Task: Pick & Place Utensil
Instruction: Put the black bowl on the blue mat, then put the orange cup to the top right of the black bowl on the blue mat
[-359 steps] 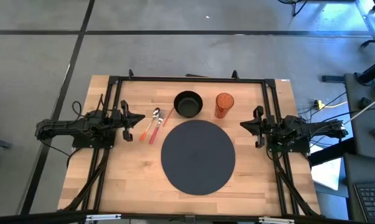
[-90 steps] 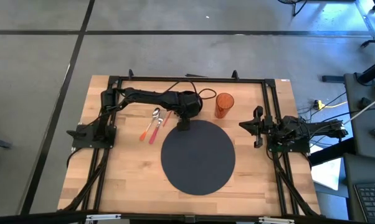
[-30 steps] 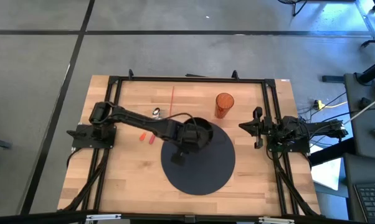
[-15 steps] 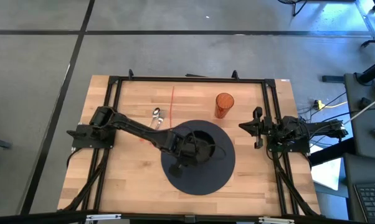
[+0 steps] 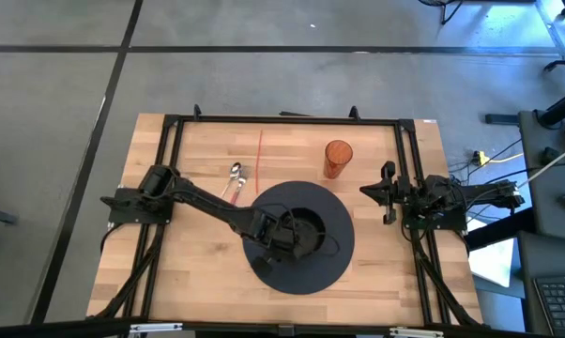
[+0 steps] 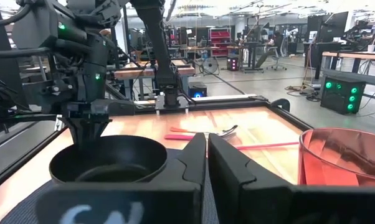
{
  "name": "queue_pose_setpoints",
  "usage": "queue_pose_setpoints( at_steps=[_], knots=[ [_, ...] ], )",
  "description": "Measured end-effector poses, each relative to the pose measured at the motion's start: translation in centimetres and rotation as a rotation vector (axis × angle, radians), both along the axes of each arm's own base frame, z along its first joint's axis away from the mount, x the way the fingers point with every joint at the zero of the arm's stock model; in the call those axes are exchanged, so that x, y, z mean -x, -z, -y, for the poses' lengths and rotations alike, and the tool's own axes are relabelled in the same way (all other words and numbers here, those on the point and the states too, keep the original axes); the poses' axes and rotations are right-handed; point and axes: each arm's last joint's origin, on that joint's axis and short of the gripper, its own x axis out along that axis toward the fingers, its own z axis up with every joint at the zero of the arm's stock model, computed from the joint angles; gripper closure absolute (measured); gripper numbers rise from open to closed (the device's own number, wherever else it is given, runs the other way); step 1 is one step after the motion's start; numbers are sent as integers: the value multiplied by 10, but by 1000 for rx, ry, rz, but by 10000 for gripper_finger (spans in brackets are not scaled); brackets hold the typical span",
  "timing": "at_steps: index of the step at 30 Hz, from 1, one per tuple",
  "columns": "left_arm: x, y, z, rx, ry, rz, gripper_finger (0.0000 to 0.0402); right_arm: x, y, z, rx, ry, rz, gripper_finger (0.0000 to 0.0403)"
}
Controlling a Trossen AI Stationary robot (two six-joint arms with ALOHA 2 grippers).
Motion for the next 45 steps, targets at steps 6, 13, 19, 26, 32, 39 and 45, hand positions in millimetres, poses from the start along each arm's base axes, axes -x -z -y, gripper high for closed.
queue_pose_setpoints(
  at_steps=[6,13,19,26,32,39,45],
  knots=[
    [-8,19,-1,-14,-14,-20,398,0,0,0,-1,0,0,384],
    [-13,38,-3,-32,-5,-64,398,0,0,0,0,0,-1,384],
    [-14,37,-8,-19,-35,-67,396,0,0,0,0,0,0,384],
    [-14,38,-8,-6,-63,-72,373,0,0,0,0,1,-1,384],
    [-16,25,-6,7,-93,-86,347,0,0,0,0,0,0,384],
    [-18,-3,-4,30,-98,-116,313,0,0,0,0,0,0,384],
    [-11,-38,-5,29,-65,-173,316,0,0,0,0,0,-1,384]
  ],
)
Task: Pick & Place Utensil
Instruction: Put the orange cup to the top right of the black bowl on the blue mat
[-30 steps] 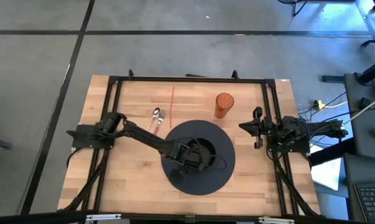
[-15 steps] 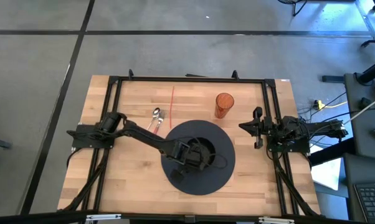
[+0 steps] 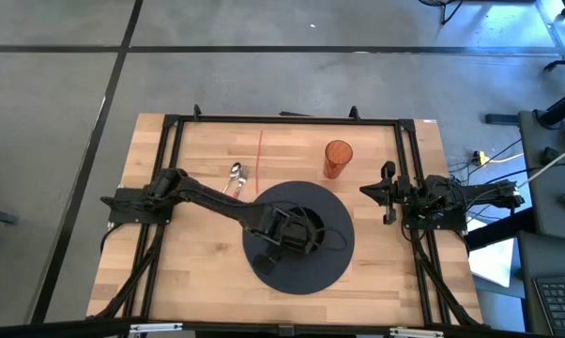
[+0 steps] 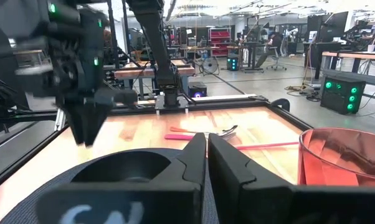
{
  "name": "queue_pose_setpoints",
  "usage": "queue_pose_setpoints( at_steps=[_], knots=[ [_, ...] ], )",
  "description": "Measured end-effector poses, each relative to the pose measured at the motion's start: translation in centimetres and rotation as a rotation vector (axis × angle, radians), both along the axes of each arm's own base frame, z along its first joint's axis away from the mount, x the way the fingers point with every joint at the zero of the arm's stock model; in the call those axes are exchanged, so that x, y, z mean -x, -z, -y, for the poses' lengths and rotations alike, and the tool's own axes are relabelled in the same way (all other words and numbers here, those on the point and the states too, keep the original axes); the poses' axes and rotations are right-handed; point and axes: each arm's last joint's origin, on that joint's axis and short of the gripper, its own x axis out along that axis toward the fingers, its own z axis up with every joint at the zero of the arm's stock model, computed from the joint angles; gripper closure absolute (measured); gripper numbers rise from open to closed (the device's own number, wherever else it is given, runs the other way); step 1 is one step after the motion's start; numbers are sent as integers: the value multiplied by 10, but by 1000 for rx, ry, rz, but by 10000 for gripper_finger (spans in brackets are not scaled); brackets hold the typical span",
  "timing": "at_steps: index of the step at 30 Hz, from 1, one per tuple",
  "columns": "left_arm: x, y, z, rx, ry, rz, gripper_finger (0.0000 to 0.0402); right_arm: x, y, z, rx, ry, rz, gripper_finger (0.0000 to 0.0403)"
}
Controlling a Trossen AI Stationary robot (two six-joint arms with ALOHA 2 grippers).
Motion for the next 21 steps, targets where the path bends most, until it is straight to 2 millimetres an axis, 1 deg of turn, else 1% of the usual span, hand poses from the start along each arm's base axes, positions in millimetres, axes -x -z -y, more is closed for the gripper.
queue_pose_setpoints(
  at_steps=[3,5,8,10,12,14,16,18,21],
  knots=[
    [15,-29,-8,-36,46,24,336,0,0,0,0,0,-1,384],
    [21,-54,-20,-45,23,115,352,0,0,0,0,0,-3,384],
    [36,-93,-45,-28,-32,246,380,0,0,0,1,0,-3,384],
    [51,-117,-63,-9,-71,337,395,0,0,0,1,0,-3,384],
    [69,-134,-81,7,-115,446,398,0,0,0,1,-3,-3,384],
    [88,-143,-100,19,-168,559,398,0,0,0,1,-3,-3,384],
    [108,-143,-122,33,-251,701,398,0,0,0,4,-3,-3,384],
    [127,-135,-143,61,-367,858,398,0,0,0,4,-3,-3,384],
    [156,-110,-171,108,-565,1073,398,0,0,0,4,-3,-3,384]
  ],
)
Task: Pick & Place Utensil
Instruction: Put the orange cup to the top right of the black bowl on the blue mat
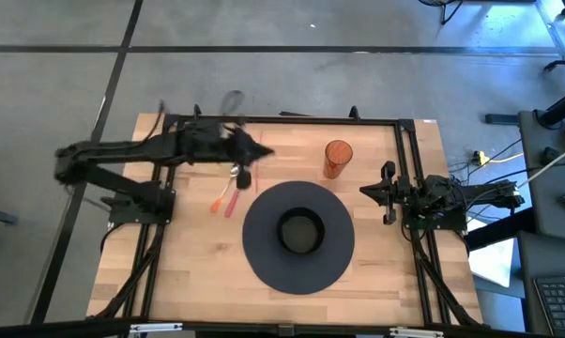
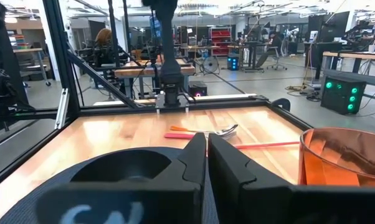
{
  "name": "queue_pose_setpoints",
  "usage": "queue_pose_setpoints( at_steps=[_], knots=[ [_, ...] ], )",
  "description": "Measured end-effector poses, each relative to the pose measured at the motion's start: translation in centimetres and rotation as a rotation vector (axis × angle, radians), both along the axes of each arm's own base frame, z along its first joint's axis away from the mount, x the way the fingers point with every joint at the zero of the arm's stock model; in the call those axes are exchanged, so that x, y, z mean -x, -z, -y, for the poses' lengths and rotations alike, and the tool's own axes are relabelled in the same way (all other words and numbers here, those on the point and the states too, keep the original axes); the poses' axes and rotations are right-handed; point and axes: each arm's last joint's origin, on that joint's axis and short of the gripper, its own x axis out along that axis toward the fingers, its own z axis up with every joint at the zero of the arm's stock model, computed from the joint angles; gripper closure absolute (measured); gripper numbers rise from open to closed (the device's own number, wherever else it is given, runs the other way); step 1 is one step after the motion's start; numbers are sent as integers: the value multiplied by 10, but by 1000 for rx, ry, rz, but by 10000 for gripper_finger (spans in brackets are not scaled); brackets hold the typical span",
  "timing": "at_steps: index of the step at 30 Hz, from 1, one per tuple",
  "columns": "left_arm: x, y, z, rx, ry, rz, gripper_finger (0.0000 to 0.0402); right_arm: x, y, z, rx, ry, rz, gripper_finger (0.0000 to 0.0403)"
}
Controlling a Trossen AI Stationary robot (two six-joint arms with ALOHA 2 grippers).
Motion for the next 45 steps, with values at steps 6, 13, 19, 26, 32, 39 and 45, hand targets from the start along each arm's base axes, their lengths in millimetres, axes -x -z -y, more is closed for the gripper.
queue_pose_setpoints(
  at_steps=[6,13,19,26,32,39,45],
  knots=[
    [43,73,-25,39,-189,233,398,0,0,0,0,0,1,384],
    [69,127,-17,-71,-179,405,398,0,0,0,4,2,0,384],
    [81,142,-16,-122,-282,365,398,0,0,0,2,2,3,384],
    [87,143,-14,-136,-292,324,398,0,-1,-1,-37,-35,10,384],
    [87,143,-11,-186,-218,298,398,0,-1,-1,-52,-37,17,384],
    [87,142,-9,-202,-166,308,398,0,-1,0,-52,-18,17,384],
    [87,142,-9,-203,-166,308,398,0,-2,0,-21,-15,26,386]
  ],
)
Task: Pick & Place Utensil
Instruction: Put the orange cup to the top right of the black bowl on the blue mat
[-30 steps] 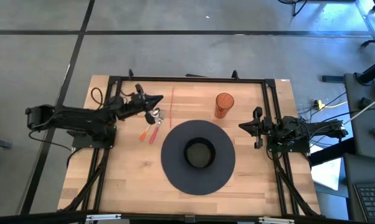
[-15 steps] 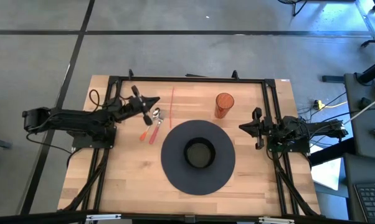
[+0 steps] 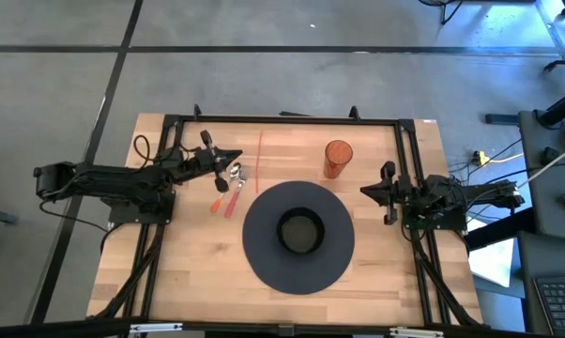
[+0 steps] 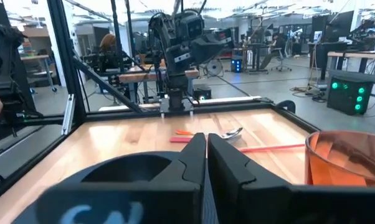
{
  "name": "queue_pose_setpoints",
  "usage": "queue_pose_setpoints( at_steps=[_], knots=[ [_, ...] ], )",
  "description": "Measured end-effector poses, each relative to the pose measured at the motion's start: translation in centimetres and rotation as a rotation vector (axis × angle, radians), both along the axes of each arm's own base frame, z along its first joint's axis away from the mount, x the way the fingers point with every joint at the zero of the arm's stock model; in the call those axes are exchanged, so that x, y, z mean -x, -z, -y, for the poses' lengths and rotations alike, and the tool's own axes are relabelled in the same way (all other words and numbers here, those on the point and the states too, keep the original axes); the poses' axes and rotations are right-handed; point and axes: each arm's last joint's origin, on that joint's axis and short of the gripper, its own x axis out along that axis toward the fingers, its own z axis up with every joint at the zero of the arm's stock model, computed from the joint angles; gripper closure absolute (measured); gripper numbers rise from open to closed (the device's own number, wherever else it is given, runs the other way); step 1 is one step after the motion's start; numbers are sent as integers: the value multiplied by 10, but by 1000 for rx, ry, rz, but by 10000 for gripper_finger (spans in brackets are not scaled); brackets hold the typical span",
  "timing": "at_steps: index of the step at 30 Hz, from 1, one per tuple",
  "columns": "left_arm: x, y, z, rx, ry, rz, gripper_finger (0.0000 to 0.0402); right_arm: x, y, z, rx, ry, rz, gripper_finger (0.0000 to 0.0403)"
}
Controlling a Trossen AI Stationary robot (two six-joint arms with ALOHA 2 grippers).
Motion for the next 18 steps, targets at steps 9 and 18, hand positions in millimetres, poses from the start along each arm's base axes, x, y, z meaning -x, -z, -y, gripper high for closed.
queue_pose_setpoints(
  at_steps=[9,18],
  knots=[
    [0,0,0,2,0,0,398,3,-28,5,-5,160,27,399],
    [0,0,0,23,2,8,398,-17,-111,11,-49,284,-297,401]
  ],
)
